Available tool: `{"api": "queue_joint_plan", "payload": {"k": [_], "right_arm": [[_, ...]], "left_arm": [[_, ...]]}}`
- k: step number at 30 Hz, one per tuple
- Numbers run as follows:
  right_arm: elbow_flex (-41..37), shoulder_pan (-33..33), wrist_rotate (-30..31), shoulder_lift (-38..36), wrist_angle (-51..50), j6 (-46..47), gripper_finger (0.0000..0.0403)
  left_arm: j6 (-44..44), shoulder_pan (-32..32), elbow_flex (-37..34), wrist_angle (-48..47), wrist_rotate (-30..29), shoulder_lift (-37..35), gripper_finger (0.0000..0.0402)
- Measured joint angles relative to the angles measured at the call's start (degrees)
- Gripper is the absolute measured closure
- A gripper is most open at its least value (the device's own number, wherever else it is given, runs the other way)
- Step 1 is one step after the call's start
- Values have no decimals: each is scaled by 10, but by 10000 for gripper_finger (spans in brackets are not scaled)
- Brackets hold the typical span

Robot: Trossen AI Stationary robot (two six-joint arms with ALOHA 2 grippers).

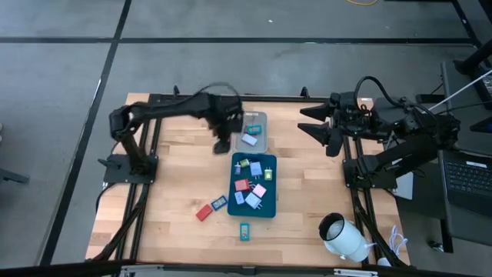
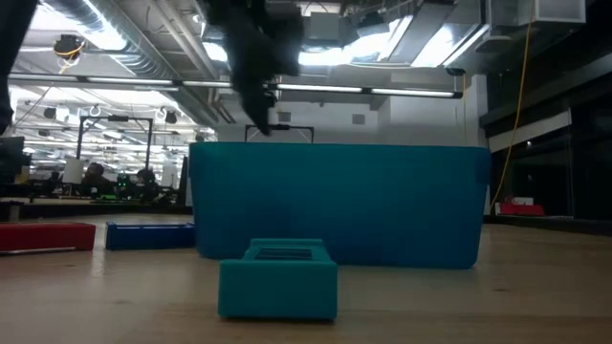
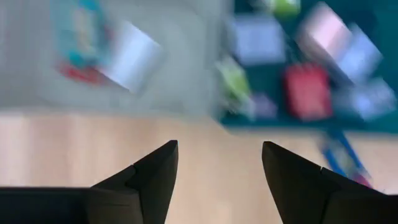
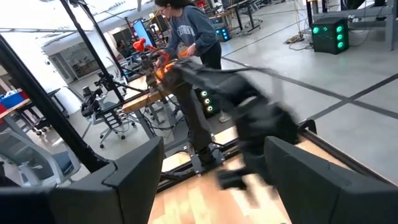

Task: Pick & Place Office items
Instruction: Put the blue digital clock into the gray bin

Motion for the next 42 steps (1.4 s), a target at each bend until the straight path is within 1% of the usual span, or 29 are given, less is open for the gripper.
{"api": "queue_joint_plan", "payload": {"k": [2, 4, 6, 9, 11, 13, 15, 17, 21, 25, 29, 33, 34, 38, 42], "right_arm": [[0, 5, 9, 0, 0, -4, 119], [0, 9, 16, 0, 0, -10, 119], [0, 12, 19, 0, 3, -12, 119], [0, 16, 32, 0, 4, -13, 119], [0, 19, 36, 0, 5, -14, 119], [0, 21, 36, 0, 5, -14, 119], [0, 21, 36, 0, 6, -14, 119], [0, 21, 35, 0, 7, -12, 119], [0, 21, 28, 0, 7, -7, 119], [0, 21, 22, 0, 7, 5, 119], [0, 22, 18, 0, 7, 13, 119], [0, 26, 13, 0, 8, 22, 119], [0, 29, 13, 0, 8, 23, 119], [0, 38, 12, 0, 14, 33, 119], [0, 52, 20, 0, 25, 33, 119]], "left_arm": [[-22, -42, -23, -34, 1, -26, 174], [-71, -89, -57, -33, 1, -56, 174], [-145, -143, -96, -1, -17, -86, 174], [-286, -224, -155, 60, -73, -112, 174], [-386, -273, -186, 110, -103, -121, 174], [-463, -318, -209, 153, -124, -120, 174], [-522, -352, -224, 174, -147, -112, 174], [-562, -376, -232, 180, -164, -99, 174], [-599, -414, -234, 201, -197, -69, 170], [-638, -438, -234, 230, -222, -26, 157], [-661, -450, -234, 231, -238, 18, 146], [-667, -445, -235, 210, -259, 47, 144], [-661, -442, -235, 211, -258, 53, 145], [-633, -432, -234, 230, -224, 62, 148], [-630, -434, -234, 233, -239, 63, 146]]}}
